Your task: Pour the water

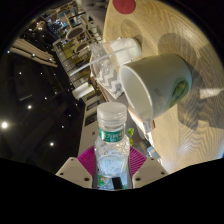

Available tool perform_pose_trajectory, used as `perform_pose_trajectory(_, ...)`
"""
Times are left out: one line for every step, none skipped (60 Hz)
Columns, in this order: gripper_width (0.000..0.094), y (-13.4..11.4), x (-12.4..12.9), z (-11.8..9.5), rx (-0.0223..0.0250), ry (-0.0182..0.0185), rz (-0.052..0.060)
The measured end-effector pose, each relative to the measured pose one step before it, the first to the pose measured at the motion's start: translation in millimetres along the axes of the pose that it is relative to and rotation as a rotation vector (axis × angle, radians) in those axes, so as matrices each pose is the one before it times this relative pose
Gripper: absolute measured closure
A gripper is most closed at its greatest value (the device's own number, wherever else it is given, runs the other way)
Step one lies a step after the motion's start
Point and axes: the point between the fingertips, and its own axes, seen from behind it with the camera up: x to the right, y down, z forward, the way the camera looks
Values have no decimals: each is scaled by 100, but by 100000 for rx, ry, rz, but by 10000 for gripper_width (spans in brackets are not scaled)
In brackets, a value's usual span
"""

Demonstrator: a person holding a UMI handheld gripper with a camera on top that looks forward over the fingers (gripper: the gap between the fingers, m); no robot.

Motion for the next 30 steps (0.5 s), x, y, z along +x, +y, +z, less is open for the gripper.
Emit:
perform_pose_trajectory(541, -141, 53, -98, -343, 98, 707)
perform_pose_trajectory(540, -121, 31, -68, -369, -20, 501)
perform_pose_trajectory(543, -116, 77, -62, -169, 358, 246)
perform_pose_trajectory(541, -104, 158, -79, 15, 752, 46)
perform_pose_trajectory(541, 252, 378, -1218, -349, 283, 621)
perform_pose_trajectory(542, -282, 294, 1391, 300, 1482, -999)
perform_pose_trajectory(540, 109, 81, -52, -275, 738, -671)
perform_pose_trajectory(540, 106, 31, -39, -224, 884, -1056)
perform_pose_trajectory(543, 150, 93, -20, -251, 1175, -1689)
perform_pose_trajectory(541, 110, 58, -97, -368, 1389, -2496)
perform_pose_trajectory(540, 439, -154, -1563, -945, 636, -2792)
perform_pose_trajectory(543, -15, -44, -98, -369, 1388, -4280)
perform_pose_trajectory(544, 8, -122, -135, -225, 1451, -5049)
perform_pose_trajectory(542, -137, -167, -139, -58, 1542, -5799)
perform_pose_trajectory(542, 54, -144, -915, -58, 1184, -5749)
perform_pose_trajectory(544, -484, -176, 677, 6, 2233, -7525)
perform_pose_trajectory(542, -427, -112, 890, 561, 2002, -7102)
perform_pose_trajectory(541, -560, -149, -199, 403, 1610, -7380)
perform_pose_trajectory(540, -594, -215, -185, 507, 1624, -7514)
perform_pose_trajectory(540, -656, -157, -266, 667, 1680, -7613)
perform_pose_trajectory(539, -630, -124, -1298, 550, 1216, -7709)
perform_pose_trajectory(540, -754, -41, -236, 873, 1680, -7529)
perform_pose_trajectory(539, -689, 45, -231, 843, 1522, -7417)
perform_pose_trajectory(538, -748, 95, -265, 843, 1457, -7202)
perform_pose_trajectory(537, -658, -87, -1914, 1147, 1033, -6355)
perform_pose_trajectory(538, -814, 170, 96, 698, 2222, -7037)
perform_pose_trajectory(537, -243, 338, 890, 1283, 2206, -6313)
perform_pose_trajectory(539, -795, 307, -100, 1142, 1695, -6225)
perform_pose_trajectory(538, -769, 435, -225, 1153, 1619, -5864)
perform_pose_trajectory(537, -594, 647, -99, 1240, 1850, -5707)
